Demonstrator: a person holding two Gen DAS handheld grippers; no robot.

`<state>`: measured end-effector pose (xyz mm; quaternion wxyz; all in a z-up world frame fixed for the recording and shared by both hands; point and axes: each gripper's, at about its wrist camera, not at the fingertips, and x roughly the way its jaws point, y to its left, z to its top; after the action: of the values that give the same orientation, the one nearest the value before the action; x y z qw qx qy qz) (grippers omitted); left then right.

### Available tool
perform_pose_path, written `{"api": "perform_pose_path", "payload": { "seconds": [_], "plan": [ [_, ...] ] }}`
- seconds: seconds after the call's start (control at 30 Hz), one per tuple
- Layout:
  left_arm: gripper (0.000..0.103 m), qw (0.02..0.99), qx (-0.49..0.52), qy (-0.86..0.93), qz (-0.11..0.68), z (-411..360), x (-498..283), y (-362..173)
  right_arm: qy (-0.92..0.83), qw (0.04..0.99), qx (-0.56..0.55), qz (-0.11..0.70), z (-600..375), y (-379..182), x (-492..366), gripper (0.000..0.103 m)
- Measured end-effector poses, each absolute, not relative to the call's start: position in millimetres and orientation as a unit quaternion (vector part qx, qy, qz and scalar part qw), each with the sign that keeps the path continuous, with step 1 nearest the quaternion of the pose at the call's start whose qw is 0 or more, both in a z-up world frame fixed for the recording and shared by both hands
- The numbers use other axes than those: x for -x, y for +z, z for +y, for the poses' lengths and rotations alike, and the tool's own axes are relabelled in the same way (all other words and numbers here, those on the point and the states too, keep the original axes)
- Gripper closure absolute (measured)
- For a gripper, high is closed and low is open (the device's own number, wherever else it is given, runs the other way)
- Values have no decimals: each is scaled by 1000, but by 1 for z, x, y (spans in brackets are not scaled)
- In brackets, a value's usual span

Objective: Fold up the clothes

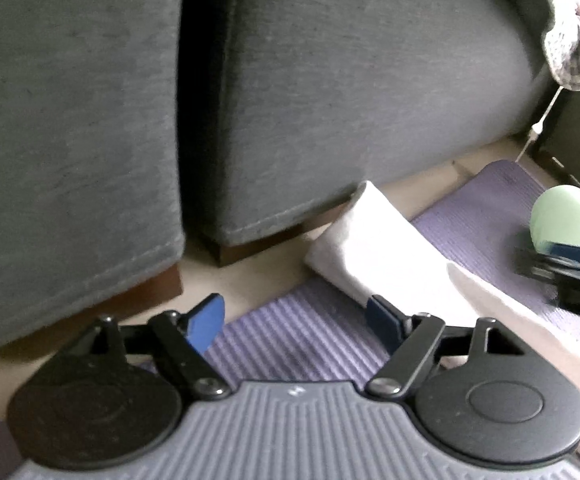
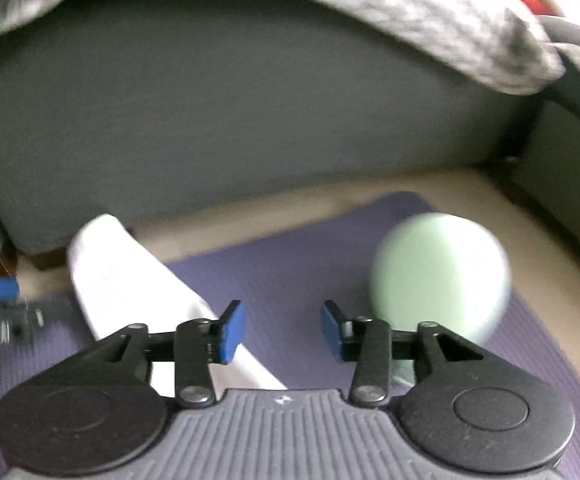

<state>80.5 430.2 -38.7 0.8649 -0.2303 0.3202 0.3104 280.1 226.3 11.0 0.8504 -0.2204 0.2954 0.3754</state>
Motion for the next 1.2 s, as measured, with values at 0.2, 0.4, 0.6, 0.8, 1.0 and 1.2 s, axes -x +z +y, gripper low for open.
{"api": "perform_pose_path", "payload": {
  "seconds": [0.2, 0.4, 0.6, 0.8, 1.0, 1.2],
  "plan": [
    [22, 887, 264, 276, 261, 440, -82, -48, 312, 873, 191, 324, 121, 15, -278, 55],
    [86, 897, 256, 263, 247, 449, -105, -65, 277, 877, 172, 353, 43, 3, -260, 55],
    [98, 914, 76, 329, 223, 394, -107, -40, 254, 886, 166, 350, 21, -1, -275, 55],
    [97, 909, 44, 337, 242, 386, -113, -34, 262, 878, 97, 389, 39, -19, -315, 55],
    [97, 907, 73, 332, 251, 398, -109, -41, 246, 886, 95, 382, 40, -37, -315, 99],
    [97, 918, 69, 326, 212, 389, -127, -41, 203, 920, 123, 311, 42, -39, -299, 98]
  ]
}}
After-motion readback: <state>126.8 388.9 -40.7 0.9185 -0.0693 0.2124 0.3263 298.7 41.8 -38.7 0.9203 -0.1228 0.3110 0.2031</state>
